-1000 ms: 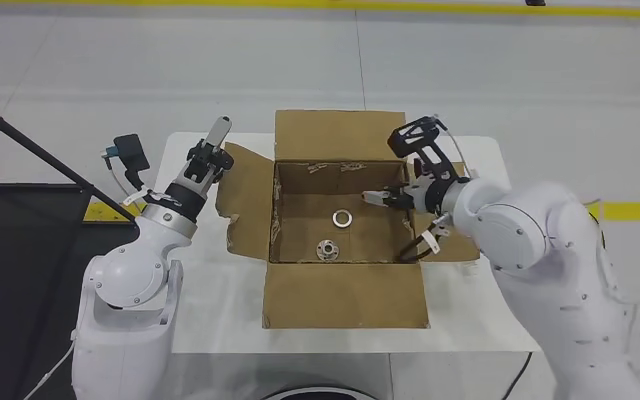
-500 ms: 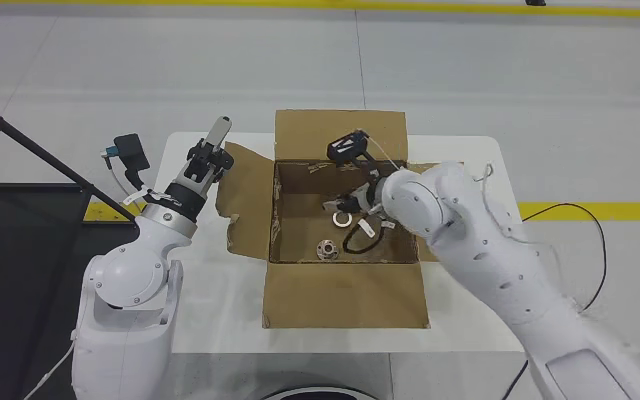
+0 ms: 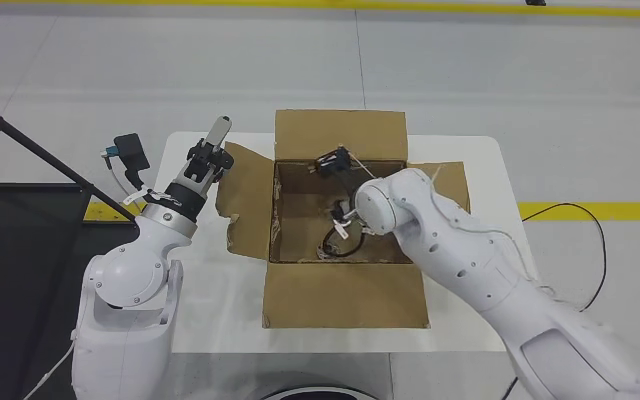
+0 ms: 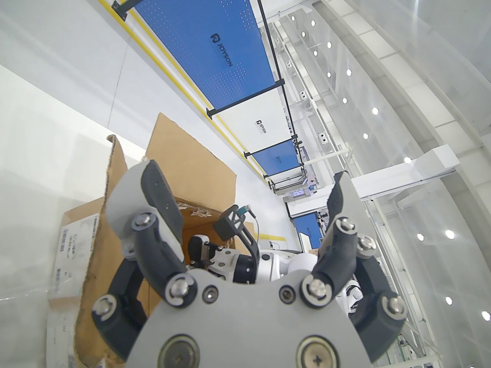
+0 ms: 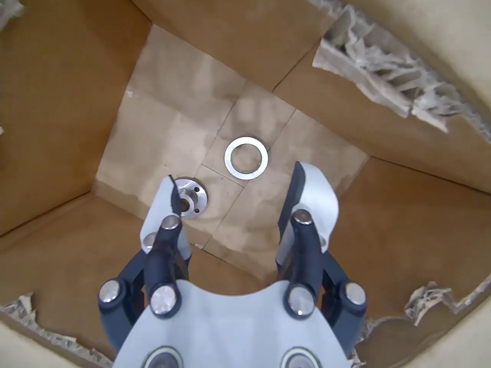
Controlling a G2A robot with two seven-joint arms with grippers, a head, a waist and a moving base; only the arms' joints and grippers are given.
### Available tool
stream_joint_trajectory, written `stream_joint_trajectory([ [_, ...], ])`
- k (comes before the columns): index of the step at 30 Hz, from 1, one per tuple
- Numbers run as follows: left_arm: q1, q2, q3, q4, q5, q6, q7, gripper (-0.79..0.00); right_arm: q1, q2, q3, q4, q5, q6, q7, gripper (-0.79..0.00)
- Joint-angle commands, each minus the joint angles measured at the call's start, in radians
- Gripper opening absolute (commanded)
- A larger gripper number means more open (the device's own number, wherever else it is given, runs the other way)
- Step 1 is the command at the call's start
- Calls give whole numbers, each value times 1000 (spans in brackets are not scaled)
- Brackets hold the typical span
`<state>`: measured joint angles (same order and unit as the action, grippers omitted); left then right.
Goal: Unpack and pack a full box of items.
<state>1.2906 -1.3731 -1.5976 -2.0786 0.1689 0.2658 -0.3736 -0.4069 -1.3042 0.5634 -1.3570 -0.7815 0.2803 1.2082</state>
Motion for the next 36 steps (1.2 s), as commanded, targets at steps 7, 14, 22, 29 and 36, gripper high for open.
stream_joint_trajectory([
  [7, 0, 0, 0, 0, 0, 0, 0, 0, -2, -35, -21, 90, -4, 29, -17, -425],
  [14, 0, 0, 0, 0, 0, 0, 0, 0, 0, -63, -32, 171, -6, 27, -34, -443],
  [22, 0, 0, 0, 0, 0, 0, 0, 0, 11, -101, -60, 242, -41, 55, -43, -489],
  [29, 0, 0, 0, 0, 0, 0, 0, 0, 16, -129, -64, 298, -52, 55, -52, -533],
  [36, 0, 0, 0, 0, 0, 0, 0, 0, 24, -154, -60, 354, -52, 39, -56, -566],
])
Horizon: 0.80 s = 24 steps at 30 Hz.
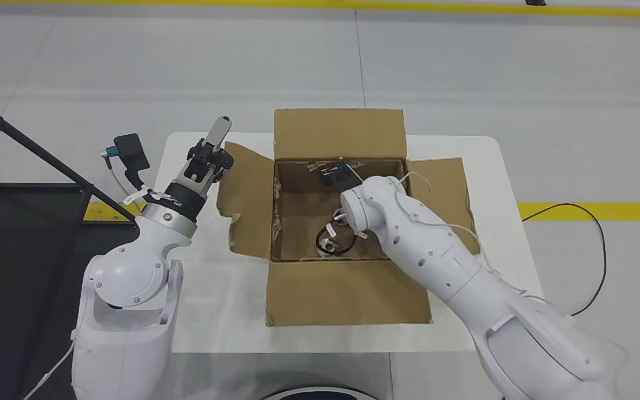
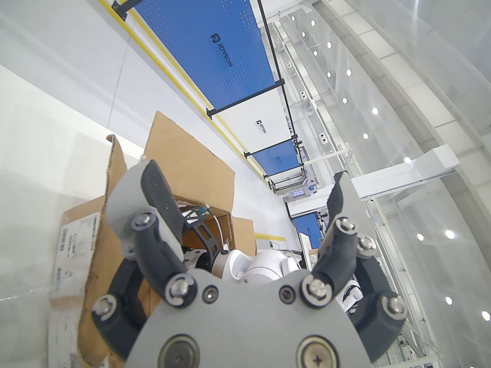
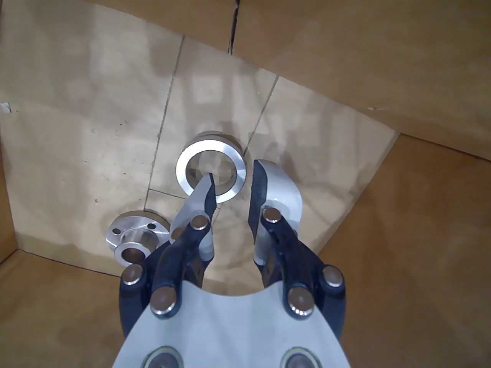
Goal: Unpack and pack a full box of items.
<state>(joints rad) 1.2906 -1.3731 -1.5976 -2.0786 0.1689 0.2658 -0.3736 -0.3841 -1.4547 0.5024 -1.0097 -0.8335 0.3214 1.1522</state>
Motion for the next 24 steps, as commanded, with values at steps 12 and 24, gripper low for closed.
stream_joint_trajectory([
  [12, 0, 0, 0, 0, 0, 0, 0, 0, 6, -36, 9, 70, -15, -27, 13, -603],
  [24, 0, 0, 0, 0, 0, 0, 0, 0, 4, -57, 24, 103, -33, -70, 46, -785],
])
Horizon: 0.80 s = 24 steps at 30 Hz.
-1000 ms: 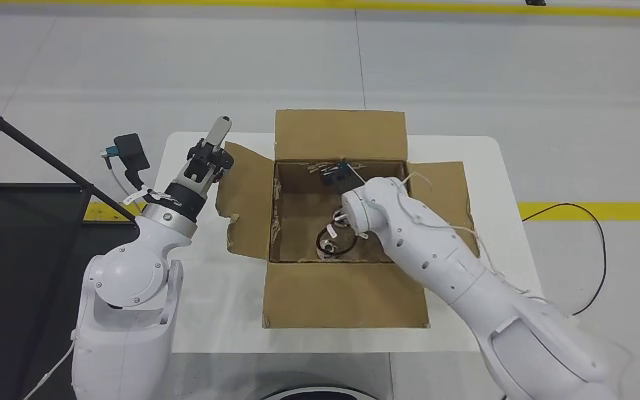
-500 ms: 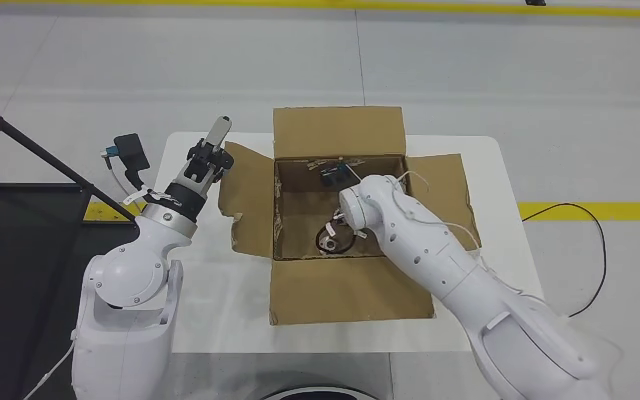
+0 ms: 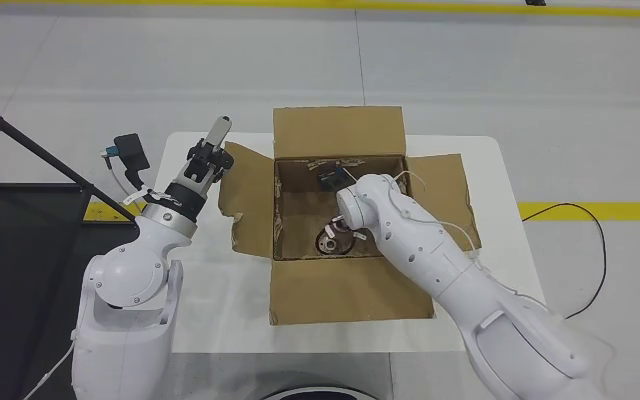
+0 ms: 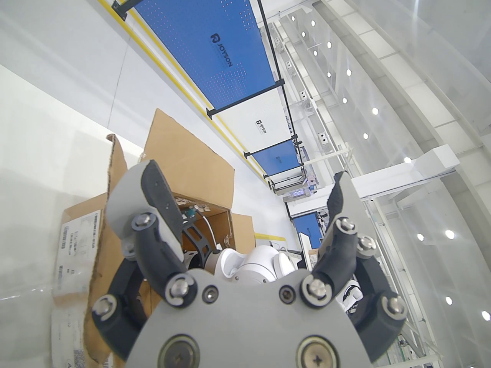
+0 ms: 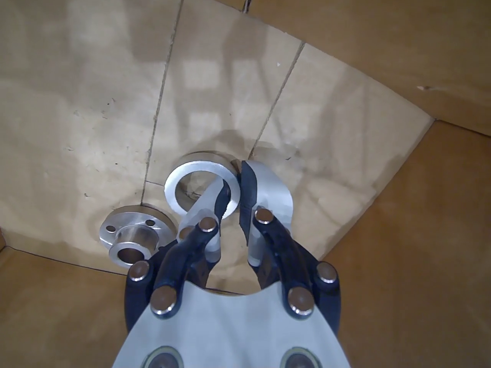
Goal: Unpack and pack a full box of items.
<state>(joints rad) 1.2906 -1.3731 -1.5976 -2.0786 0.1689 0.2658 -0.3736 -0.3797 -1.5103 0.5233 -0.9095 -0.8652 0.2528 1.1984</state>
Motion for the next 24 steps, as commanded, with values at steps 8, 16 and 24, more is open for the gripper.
stream_joint_trajectory([
  [8, 0, 0, 0, 0, 0, 0, 0, 0, -13, 16, 74, -54, 5, -29, -8, -785],
  [16, 0, 0, 0, 0, 0, 0, 0, 0, -96, 94, 238, -314, -29, -107, 93, -785],
  [24, 0, 0, 0, 0, 0, 0, 0, 0, -317, 193, 514, -795, -130, -159, 218, -785],
])
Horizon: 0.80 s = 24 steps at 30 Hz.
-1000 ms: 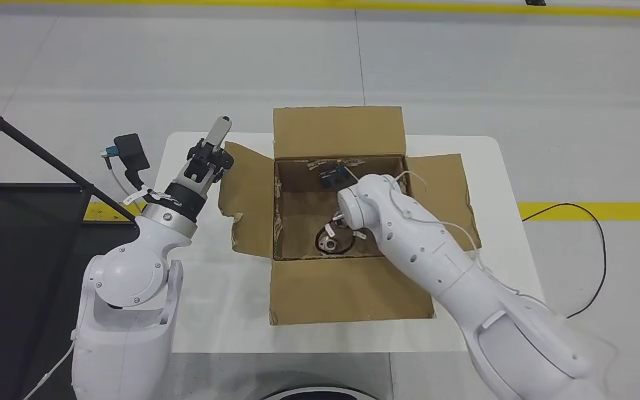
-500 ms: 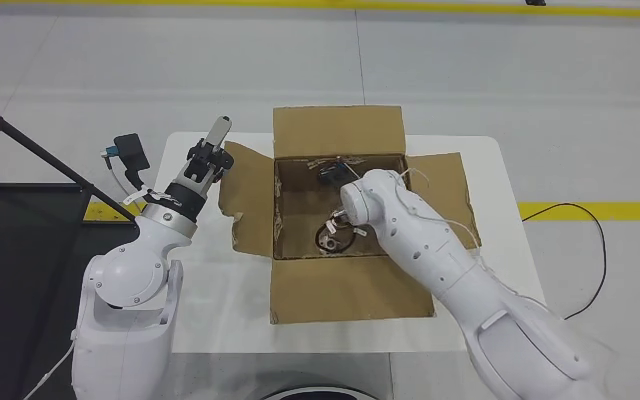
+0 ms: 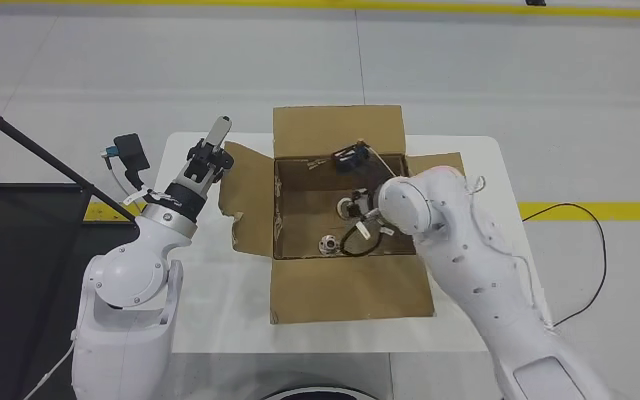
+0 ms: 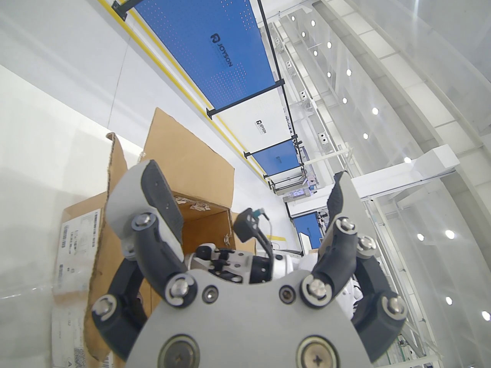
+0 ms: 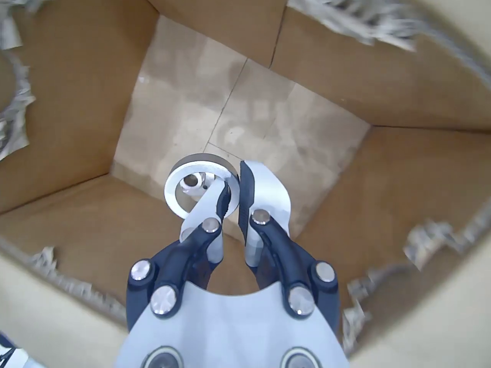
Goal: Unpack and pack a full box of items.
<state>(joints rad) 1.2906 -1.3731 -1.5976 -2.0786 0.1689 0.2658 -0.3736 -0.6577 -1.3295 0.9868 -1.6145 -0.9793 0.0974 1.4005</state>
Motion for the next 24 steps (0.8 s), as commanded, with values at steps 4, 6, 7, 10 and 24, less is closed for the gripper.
stream_joint_trajectory([
  [4, 0, 0, 0, 0, 0, 0, 0, 0, -150, 46, 198, -311, -101, 1, 66, -785],
  [6, 0, 0, 0, 0, 0, 0, 0, 0, -193, 59, 267, -391, -165, 18, 92, -785],
  [7, 0, 0, 0, 0, 0, 0, 0, 0, -211, 65, 301, -425, -204, 30, 107, -785],
  [10, 0, 0, 0, 0, 0, 0, 0, 0, -261, 79, 408, -505, -282, 57, 132, -785],
  [24, 0, 0, 0, 0, 0, 0, 0, 0, -367, 109, 733, -278, -314, 63, 86, -785],
])
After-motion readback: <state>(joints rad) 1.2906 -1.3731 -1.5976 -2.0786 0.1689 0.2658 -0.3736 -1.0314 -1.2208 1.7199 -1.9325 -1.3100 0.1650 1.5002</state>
